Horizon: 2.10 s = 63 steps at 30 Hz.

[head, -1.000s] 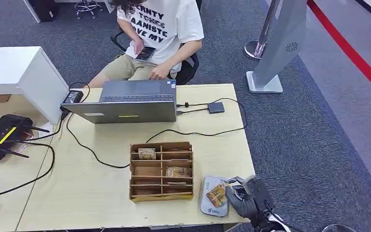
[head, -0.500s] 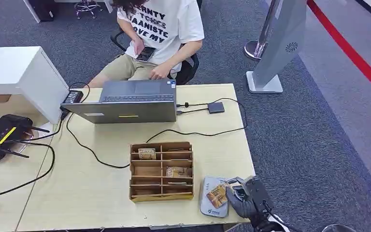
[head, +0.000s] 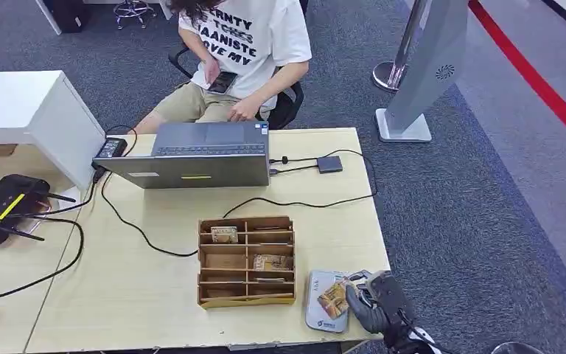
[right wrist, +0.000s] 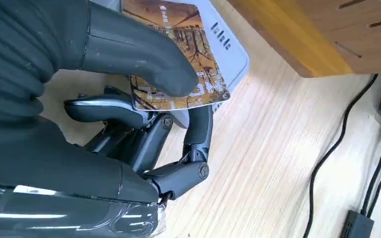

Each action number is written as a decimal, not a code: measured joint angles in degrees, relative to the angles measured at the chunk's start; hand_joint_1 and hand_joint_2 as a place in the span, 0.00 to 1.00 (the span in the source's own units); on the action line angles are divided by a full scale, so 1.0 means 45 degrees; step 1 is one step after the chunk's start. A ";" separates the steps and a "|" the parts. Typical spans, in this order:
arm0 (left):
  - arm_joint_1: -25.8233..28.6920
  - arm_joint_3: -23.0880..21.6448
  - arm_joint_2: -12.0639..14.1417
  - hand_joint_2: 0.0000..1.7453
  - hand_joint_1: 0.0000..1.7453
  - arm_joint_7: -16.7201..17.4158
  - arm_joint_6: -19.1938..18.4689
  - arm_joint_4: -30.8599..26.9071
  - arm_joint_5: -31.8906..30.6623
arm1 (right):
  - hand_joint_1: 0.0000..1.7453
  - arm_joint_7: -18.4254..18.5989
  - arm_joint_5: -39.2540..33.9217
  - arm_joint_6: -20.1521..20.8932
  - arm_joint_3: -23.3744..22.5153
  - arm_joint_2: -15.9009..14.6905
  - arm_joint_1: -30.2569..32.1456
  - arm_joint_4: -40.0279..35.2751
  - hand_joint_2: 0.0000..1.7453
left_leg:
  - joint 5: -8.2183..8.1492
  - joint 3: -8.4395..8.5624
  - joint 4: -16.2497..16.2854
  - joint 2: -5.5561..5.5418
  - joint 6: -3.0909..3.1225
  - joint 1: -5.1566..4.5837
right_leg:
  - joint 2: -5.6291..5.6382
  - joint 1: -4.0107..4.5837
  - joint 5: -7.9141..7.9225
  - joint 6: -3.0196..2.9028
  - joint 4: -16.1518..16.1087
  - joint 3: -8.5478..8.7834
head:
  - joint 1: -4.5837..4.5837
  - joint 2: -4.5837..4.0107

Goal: Pass the card to the sensor for recognition and then transmit it.

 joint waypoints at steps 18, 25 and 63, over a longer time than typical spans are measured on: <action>0.0002 0.0000 0.0015 0.00 0.00 -0.0005 -0.0015 0.0000 -0.0092 | 1.00 0.0277 0.0797 -0.0510 0.0301 -0.0019 -0.0050 0.0073 1.00 | 0.0000 0.0001 0.0000 0.0000 0.0000 0.0000 | 0.0000 0.0000 0.0000 0.0000 0.0000 0.0001 | 0.0000 0.0000; 0.0002 0.0000 0.0049 0.00 0.00 -0.0004 -0.0073 0.0000 -0.0131 | 1.00 0.0335 0.1088 -0.0690 0.0432 -0.0019 -0.0121 0.0165 1.00 | 0.0000 0.0002 0.0000 0.0000 0.0000 0.0000 | 0.0000 0.0000 0.0000 0.0000 0.0000 0.0002 | 0.0000 0.0000; 0.0006 0.0102 -0.0010 0.00 0.00 0.0073 0.0053 0.0000 -0.0092 | 1.00 0.1724 0.9026 -0.4227 0.0874 0.0170 0.0104 -0.0860 1.00 | 0.0001 0.0004 0.0000 0.0000 0.0000 0.0000 | 0.0001 0.0000 0.0000 0.0000 0.0000 0.0004 | 0.0005 0.0000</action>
